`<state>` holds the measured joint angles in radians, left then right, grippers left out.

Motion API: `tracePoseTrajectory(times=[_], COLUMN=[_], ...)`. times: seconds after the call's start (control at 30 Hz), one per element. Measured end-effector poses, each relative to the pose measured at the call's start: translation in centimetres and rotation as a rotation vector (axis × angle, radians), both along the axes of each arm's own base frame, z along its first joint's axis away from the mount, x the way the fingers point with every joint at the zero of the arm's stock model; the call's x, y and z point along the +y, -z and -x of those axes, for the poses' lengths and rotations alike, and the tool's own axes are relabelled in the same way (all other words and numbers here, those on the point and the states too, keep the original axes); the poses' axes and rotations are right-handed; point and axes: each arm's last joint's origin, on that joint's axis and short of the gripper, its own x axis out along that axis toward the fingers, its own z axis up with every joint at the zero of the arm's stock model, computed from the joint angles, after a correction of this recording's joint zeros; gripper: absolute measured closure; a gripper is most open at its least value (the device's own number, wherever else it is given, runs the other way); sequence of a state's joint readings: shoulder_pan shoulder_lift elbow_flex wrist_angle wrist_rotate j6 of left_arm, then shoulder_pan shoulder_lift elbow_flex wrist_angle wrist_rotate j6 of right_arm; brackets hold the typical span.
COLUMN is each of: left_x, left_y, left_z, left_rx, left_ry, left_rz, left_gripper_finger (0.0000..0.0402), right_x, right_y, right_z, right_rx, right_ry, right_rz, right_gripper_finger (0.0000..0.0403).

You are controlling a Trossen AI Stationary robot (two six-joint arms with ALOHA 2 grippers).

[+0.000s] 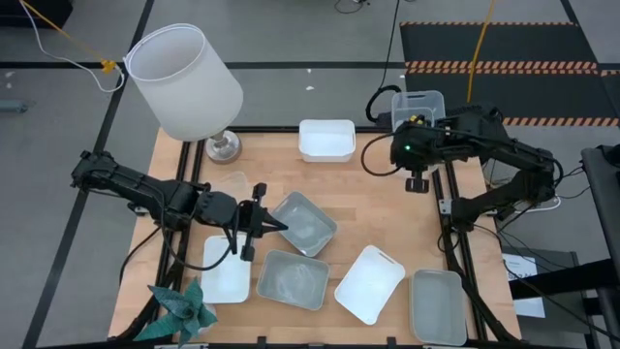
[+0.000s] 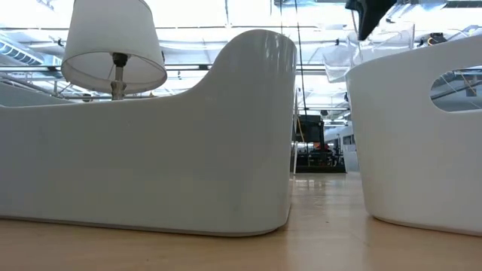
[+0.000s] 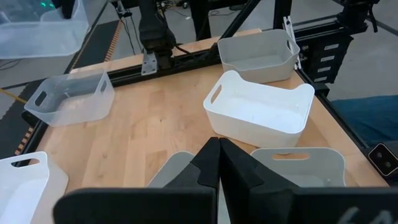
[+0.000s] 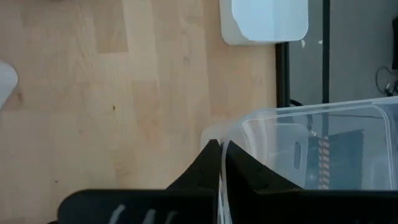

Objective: Stack baskets by color
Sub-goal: Stack the bottom left transparent bin on the top transparent bin

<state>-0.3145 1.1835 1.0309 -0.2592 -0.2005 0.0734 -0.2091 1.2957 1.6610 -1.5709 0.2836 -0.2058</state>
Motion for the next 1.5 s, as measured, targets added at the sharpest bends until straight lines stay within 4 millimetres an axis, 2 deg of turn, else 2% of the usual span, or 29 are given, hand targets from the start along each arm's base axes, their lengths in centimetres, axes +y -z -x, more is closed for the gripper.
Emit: tracePoseTrajectory(times=[0.37, 0.67, 1.03, 1.33, 1.5], left_x=[0.0, 0.0, 0.0, 0.0, 0.0], left_y=[0.0, 0.0, 0.0, 0.0, 0.0], left_z=[0.0, 0.0, 0.0, 0.0, 0.0], left_rx=[0.001, 0.001, 0.001, 0.001, 0.001], left_ry=[-0.001, -0.001, -0.001, -0.001, -0.001], left_rz=[0.004, 0.003, 0.003, 0.003, 0.003], left_gripper_finger=[0.0389, 0.0389, 0.0389, 0.0389, 0.0389], right_x=[0.1, 0.0, -2.5, -4.5, -5.2], right_y=[2.9, 6.4, 10.4, 11.8, 12.4], right_z=[0.7, 1.5, 2.4, 2.9, 3.0], right_rx=[0.019, 0.009, 0.004, 0.004, -0.036], right_ry=[-0.003, -0.019, 0.045, 0.09, 0.061], right_rz=[-0.003, 0.009, 0.04, 0.067, 0.003], right_gripper_finger=[0.0401, 0.0401, 0.0401, 0.0401, 0.0401])
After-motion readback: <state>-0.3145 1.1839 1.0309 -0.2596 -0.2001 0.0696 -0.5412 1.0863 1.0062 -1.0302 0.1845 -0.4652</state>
